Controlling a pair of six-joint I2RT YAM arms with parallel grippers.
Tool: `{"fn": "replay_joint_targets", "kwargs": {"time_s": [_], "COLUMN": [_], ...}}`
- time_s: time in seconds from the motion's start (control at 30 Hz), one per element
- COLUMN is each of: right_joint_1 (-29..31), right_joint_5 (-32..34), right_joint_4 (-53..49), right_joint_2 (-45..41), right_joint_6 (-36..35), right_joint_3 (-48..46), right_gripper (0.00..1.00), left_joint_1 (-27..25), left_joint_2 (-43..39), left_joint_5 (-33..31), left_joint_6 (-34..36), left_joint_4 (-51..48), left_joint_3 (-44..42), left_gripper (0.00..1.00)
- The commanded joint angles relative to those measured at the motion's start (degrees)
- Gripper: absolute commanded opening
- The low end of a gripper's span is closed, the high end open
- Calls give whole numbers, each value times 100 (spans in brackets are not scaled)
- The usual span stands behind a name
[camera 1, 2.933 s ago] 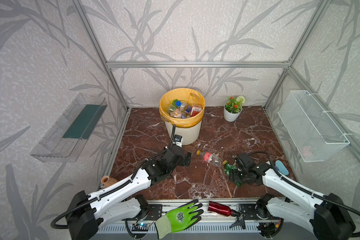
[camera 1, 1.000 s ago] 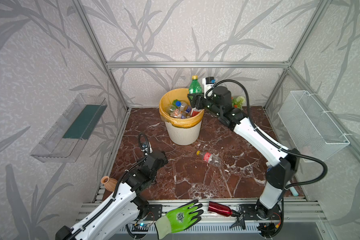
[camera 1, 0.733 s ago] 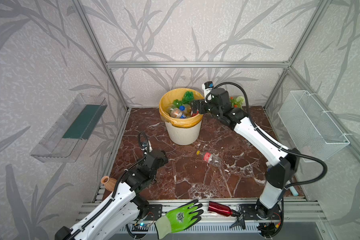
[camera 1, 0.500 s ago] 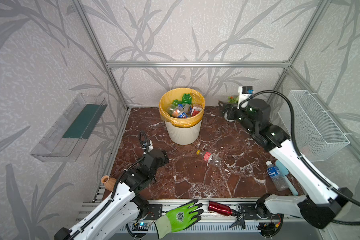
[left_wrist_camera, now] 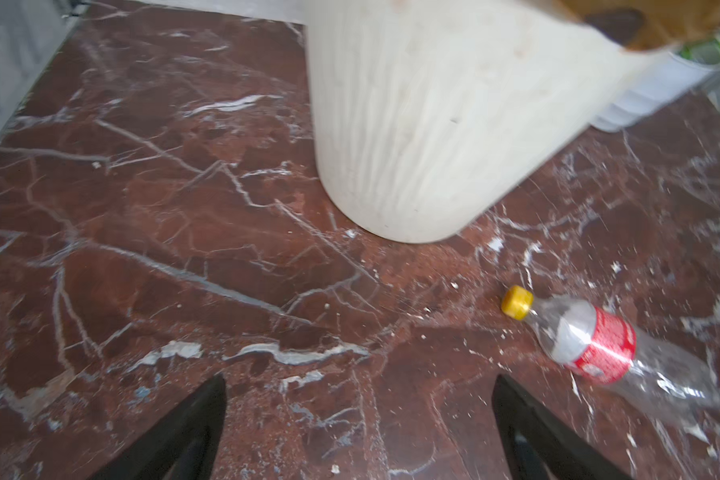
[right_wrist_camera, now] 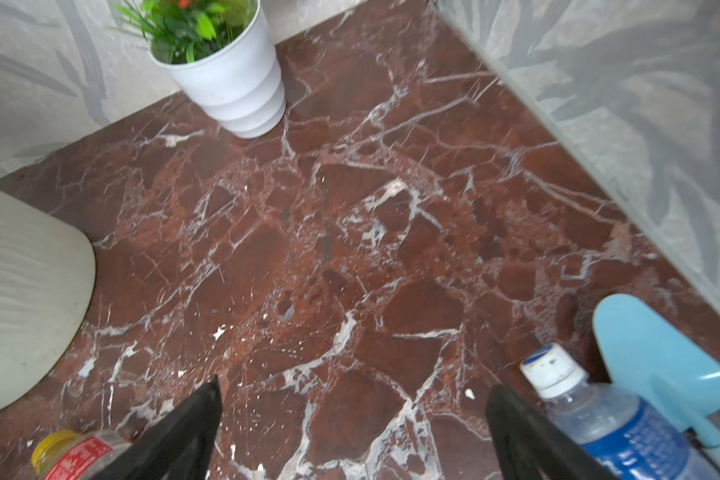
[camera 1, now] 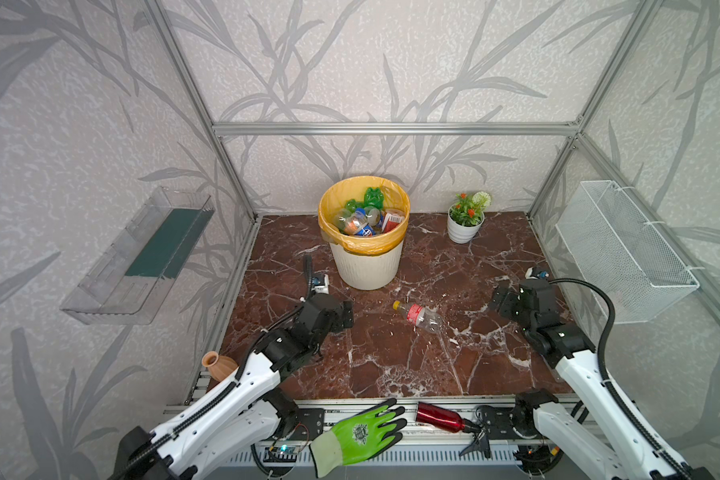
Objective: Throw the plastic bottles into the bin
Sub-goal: 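Reach the left gripper to the red-label bottle and grasp it while the right gripper withdraws, then lift the red-label bottle with the left gripper over the bin and release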
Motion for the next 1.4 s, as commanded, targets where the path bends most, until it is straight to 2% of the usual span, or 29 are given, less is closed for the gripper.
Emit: {"fn": "replay_joint_targets", "kwargs": {"time_s": [0.0,0.07,0.2,0.43,0.53,0.7,0.83,1.03,1.37], "right_joint_1": [-4,-4,-13,-175,-256,-464,-592,-679,-853], "right_joint_5": [-522,-539,-329,-314,-286,-469,-614,-651,-734], "right_joint_4": [397,491,343,224,187,199,291,234,123], "right_joint_2": [32,57,85,-111,-216,-253,-249,-192,-215], "right_joint_6": [280,353,305,267,233,197,223,219,183], "right_joint_3": [-269,-376,-372,-479,-535,-567,-631,-668,-698], "right_gripper": [99,99,99,99,99,99,99,99,99], "left_joint_1": [-671,-921,-1276,-1589,-1714,-1743,-1743,-1750,-1734], "left_joint_2": [443,794,1539,2969,3346,3863,4444,5004,5952], "left_joint_5": [-340,-170,460,1370,1856,2081,1974,1680,1669], "left_joint_6": [712,992,2148,3606,4508,5892,6283,6596,7312], "left_joint_4": [310,431,748,282,179,130,2,521,578], "left_joint_3": [406,585,961,2128,2281,2428,2788,3047,3603], "left_gripper": [99,99,99,99,99,97,92,92,89]}}
